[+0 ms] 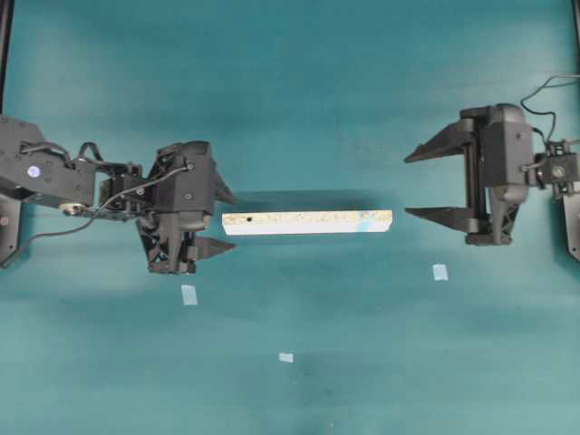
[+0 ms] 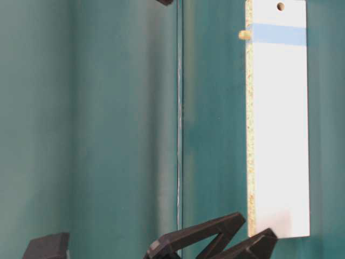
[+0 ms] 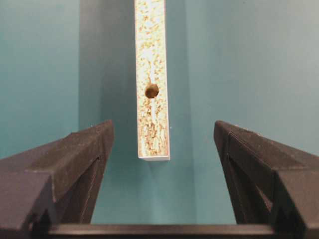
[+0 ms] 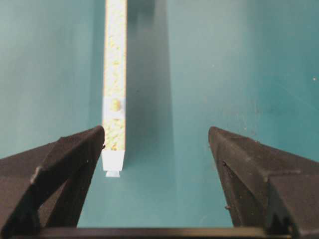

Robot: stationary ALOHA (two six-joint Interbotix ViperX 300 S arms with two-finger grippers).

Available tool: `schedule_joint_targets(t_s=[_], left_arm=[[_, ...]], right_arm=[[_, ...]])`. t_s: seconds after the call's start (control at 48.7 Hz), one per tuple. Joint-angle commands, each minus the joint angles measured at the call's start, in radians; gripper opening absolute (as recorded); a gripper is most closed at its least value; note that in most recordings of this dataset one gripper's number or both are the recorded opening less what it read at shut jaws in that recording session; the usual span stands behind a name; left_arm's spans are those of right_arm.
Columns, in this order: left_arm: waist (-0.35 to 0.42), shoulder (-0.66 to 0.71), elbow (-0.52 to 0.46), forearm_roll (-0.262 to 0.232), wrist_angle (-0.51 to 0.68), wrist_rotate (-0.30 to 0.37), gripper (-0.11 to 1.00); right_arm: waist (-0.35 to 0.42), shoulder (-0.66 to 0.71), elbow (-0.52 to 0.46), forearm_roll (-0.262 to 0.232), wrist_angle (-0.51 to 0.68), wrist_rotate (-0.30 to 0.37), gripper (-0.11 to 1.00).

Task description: Insert the rod into the hole on the wooden board.

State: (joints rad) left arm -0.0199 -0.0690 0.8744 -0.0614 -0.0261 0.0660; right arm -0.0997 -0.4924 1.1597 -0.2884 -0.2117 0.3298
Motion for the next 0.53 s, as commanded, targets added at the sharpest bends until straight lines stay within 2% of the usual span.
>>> schedule_joint_targets(t_s=[0.0,0.514], left_arm=[[-0.002,-0.043,-0.002,0.002,0.002,0.009,0.86],[0.002,-0.132,0.075,0.002,0.002,0.006,0.86]], right_arm=[[-0.002,-0.048,0.008,-0.002,-0.008,0.000,0.95],[-0.002,-0.304,0.160,-0.002,-0.011,0.003,0.94]])
